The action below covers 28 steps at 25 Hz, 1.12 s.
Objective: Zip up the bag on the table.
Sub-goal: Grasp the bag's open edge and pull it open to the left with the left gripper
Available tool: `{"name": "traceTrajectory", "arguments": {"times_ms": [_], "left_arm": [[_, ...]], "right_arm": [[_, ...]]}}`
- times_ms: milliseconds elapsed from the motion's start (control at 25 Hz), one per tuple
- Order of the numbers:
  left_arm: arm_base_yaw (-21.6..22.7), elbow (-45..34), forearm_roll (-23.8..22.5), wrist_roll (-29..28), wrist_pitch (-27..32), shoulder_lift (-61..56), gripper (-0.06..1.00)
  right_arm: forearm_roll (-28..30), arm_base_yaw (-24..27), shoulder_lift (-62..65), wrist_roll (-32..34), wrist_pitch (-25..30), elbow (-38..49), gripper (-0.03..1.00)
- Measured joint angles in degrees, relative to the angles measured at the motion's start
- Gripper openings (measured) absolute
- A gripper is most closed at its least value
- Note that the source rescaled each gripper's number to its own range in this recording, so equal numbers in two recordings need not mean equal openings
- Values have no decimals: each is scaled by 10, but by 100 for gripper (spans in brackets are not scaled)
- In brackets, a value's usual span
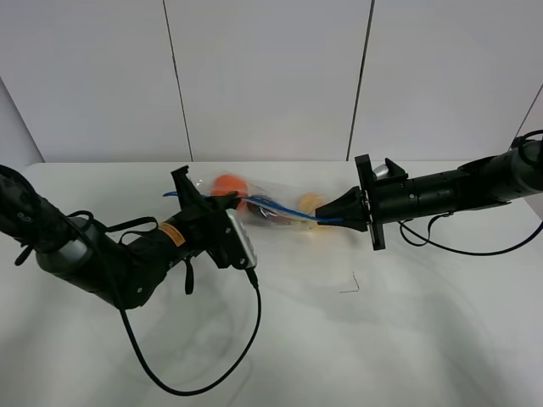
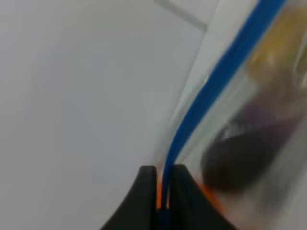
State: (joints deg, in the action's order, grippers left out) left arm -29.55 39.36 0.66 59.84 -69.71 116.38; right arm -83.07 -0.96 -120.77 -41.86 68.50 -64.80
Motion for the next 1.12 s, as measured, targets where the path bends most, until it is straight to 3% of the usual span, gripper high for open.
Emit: {"name": "traceTrajectory", "arguments": {"times_ms": [560,960,1040,1120], "left_arm": [[125,-8,13,-4,-1,0,0],[129,-8,9,-4,-1,0,0],[130,-8,12,-7,-1,0,6],[137,-8,42,-17,-1,0,19]], "right_arm": [[-2,0,0,0,1,0,0],[-6,-2,0,0,1,-1,0],[-3,-2,0,0,1,-1,0],[11,0,0,-1,2,-1,0]]}}
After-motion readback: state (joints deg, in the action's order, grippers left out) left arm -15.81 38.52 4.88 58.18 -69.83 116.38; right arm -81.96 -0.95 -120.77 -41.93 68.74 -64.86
